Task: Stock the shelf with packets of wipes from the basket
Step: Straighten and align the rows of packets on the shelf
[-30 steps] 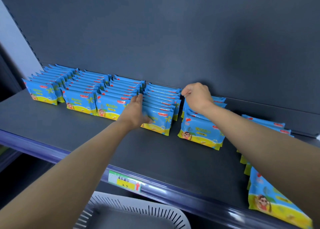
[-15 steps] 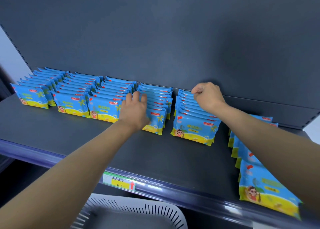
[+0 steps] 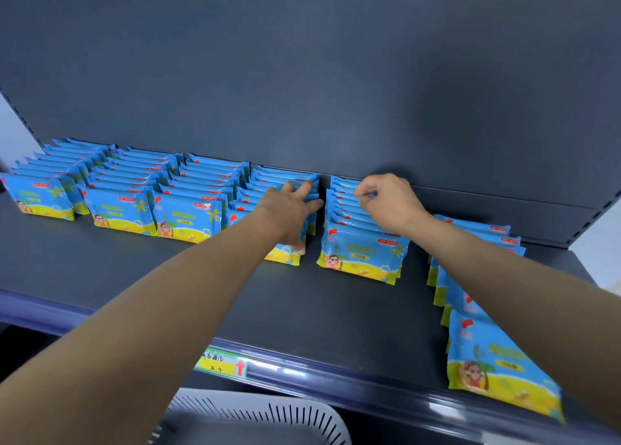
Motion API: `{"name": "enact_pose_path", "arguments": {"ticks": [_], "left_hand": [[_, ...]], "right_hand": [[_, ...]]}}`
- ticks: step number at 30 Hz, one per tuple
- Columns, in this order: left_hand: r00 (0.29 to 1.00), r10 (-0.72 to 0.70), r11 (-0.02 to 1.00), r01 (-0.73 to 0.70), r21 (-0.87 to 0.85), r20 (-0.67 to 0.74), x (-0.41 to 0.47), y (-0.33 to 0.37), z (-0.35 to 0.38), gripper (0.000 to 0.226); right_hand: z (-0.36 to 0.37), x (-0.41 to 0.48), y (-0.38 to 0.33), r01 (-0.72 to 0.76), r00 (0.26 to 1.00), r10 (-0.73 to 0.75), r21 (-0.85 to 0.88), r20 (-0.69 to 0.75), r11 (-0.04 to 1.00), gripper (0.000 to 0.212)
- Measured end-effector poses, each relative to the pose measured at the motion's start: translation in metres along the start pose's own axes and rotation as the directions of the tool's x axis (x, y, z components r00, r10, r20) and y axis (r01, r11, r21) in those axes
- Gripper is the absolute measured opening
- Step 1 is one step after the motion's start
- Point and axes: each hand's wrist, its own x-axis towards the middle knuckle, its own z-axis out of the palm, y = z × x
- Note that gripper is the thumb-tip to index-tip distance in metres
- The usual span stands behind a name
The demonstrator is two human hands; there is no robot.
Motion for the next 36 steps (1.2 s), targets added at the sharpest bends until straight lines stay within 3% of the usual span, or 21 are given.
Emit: {"name": "enact_pose_path", "arguments": {"ticks": [5, 9, 11, 14, 17, 23, 36], "left_hand": [[1.0, 0.01, 1.0, -0.01, -0.026, -0.013, -0.002, -0.004, 0.001, 0.097], [0.998, 0.014, 0.99, -0.023, -0.138, -0.067, -0.01, -0.007, 0.004, 0.114], [0.995, -0.033, 0.989, 0.019, -0.146, -0.093, -0.018, -0.016, 0.008, 0.125], [0.988, -0.152, 0.985, 0.149, -0.084, -0.024, -0.034, -0.034, 0.018, 0.134], [0.973, -0.227, 0.972, 0.23, -0.052, 0.049, -0.044, -0.045, 0.029, 0.123], [0.985, -0.17, 0.97, 0.17, -0.173, 0.013, -0.037, -0.047, 0.033, 0.092], [0.976, -0.217, 0.972, 0.215, -0.099, -0.012, -0.047, -0.041, 0.035, 0.096]], "right_hand": [[-0.001, 0.001, 0.004, -0.016, 1.0, 0.016, 0.035, 0.015, 0.999, 0.022], [-0.008, 0.0, 0.011, -0.031, 0.999, 0.032, 0.06, -0.011, 0.998, 0.019], [-0.012, -0.002, 0.016, -0.028, 0.999, 0.029, 0.055, -0.021, 0.998, 0.016], [-0.013, -0.004, 0.018, -0.028, 0.999, 0.029, 0.045, -0.025, 0.999, 0.016], [-0.01, -0.004, 0.012, -0.027, 1.0, 0.027, 0.044, -0.015, 0.999, 0.015], [-0.003, -0.006, 0.002, -0.033, 0.999, 0.032, 0.019, 0.029, 0.999, 0.017], [-0.01, -0.014, 0.012, -0.076, 0.996, 0.077, -0.018, 0.055, 0.997, 0.028]]}}
